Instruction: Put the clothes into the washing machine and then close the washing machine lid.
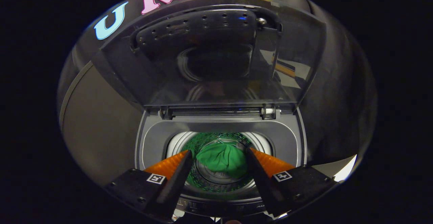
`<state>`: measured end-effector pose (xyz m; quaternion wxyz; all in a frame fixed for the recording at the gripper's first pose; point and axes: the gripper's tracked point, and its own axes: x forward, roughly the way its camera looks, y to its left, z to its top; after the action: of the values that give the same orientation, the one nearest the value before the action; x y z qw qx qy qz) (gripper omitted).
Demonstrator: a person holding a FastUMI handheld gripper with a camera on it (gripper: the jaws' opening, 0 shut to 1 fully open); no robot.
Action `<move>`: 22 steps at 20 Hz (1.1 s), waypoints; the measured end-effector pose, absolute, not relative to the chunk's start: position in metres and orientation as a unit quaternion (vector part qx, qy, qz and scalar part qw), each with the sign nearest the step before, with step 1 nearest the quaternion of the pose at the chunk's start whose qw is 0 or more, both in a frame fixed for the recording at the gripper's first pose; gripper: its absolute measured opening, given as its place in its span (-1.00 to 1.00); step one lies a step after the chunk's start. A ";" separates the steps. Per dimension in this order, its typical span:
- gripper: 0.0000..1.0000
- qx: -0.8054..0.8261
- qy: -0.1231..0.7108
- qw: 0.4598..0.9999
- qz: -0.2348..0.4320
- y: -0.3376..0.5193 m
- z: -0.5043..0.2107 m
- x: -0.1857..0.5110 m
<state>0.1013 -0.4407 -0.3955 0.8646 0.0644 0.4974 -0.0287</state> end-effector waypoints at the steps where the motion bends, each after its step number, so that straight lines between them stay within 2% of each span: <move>1: 0.98 0.059 0.485 0.872 -0.025 -0.441 -0.386 0.104; 7: 0.98 0.045 0.340 0.939 -0.001 -0.432 -0.288 0.155; 14: 0.97 0.010 0.162 0.986 0.023 -0.419 -0.177 0.236; 16: 0.98 0.002 0.171 0.985 0.020 -0.427 -0.180 0.251; 21: 0.98 0.046 0.266 0.963 -0.027 -0.455 -0.231 0.278; 22: 0.98 0.038 0.256 0.966 -0.021 -0.455 -0.230 0.277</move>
<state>0.2771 -0.4548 -0.2298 0.9657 0.0383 0.2560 -0.0206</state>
